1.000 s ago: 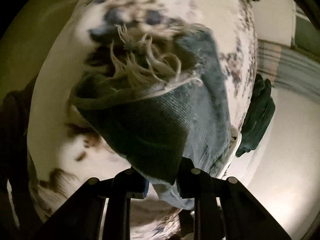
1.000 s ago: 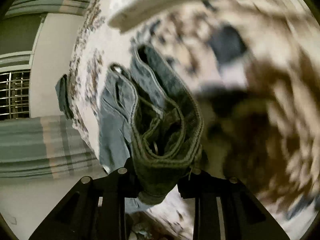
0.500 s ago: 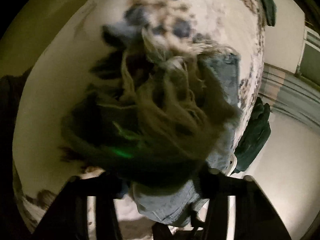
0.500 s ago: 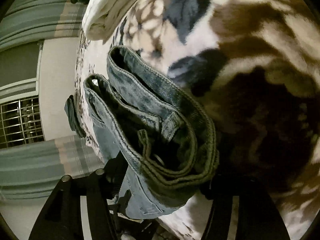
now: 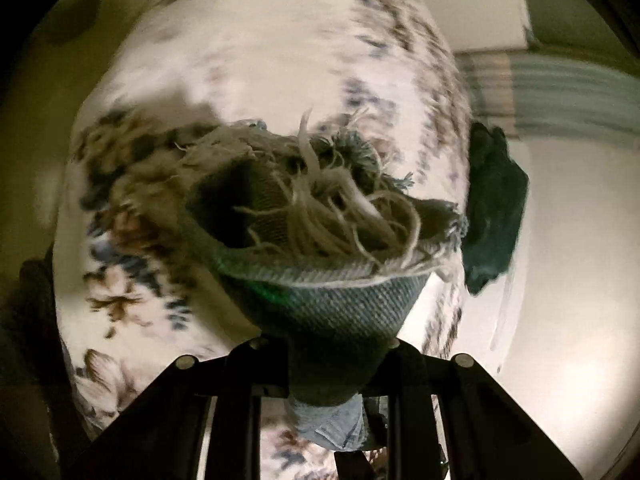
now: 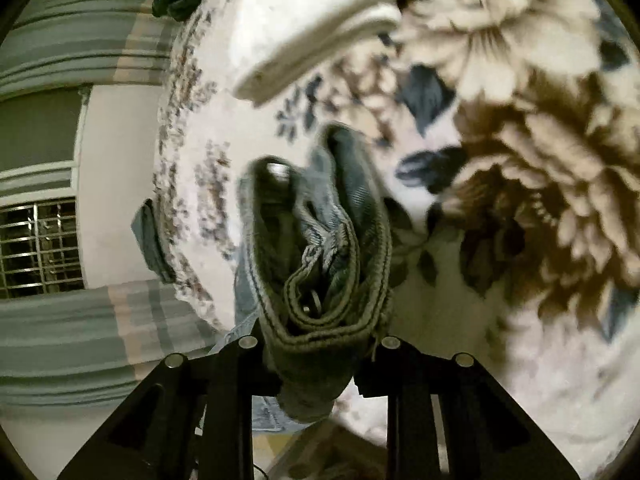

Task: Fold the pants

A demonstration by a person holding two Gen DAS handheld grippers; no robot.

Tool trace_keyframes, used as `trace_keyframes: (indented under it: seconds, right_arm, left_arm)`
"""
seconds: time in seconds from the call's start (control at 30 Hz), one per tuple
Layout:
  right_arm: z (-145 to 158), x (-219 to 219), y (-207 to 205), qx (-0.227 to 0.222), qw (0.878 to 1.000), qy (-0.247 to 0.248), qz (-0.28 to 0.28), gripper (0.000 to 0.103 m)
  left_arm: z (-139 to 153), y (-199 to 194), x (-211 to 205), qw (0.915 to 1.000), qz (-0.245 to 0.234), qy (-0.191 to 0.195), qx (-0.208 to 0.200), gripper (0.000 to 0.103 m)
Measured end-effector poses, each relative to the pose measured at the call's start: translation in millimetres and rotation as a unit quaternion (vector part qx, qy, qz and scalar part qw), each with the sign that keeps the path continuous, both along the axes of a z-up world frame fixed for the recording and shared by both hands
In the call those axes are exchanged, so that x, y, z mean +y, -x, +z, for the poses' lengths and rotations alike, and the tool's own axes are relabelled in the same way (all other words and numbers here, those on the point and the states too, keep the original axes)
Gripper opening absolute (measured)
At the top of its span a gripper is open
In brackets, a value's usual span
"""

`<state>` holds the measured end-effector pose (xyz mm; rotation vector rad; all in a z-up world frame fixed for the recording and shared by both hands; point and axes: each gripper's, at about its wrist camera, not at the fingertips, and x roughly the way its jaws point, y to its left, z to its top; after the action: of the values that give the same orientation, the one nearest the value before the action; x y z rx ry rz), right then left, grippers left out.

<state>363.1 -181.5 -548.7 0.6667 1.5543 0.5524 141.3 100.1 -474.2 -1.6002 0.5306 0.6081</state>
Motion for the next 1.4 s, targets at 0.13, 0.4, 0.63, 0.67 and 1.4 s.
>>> trace_keyframes:
  seconds: [0.13, 0.4, 0.63, 0.67, 1.4]
  right_arm:
    - [55, -12, -21, -0.021, 0.999, -0.017, -0.033, 0.025]
    - [168, -46, -126, -0.112, 0.983, -0.024, -0.145, 0.025]
    - [198, -61, -224, -0.192, 0.952, -0.011, -0.236, 0.025]
    - [192, -65, -233, -0.197, 0.949, -0.012, -0.248, 0.025]
    - [-29, -84, -197, -0.108, 0.947, 0.032, -0.301, 0.025]
  left_arm:
    - [45, -51, 15, 0.9978, -0.06, -0.021, -0.02, 0.017]
    - [97, -221, 36, 0.9786, -0.18, -0.011, -0.1, 0.017]
    - [78, -405, 51, 0.9439, -0.291, -0.009, -0.155, 0.017]
    - [64, -424, 52, 0.9386, -0.305, -0.003, -0.162, 0.017]
    - [-114, -428, 48, 0.9166, -0.396, 0.001, -0.055, 0.018]
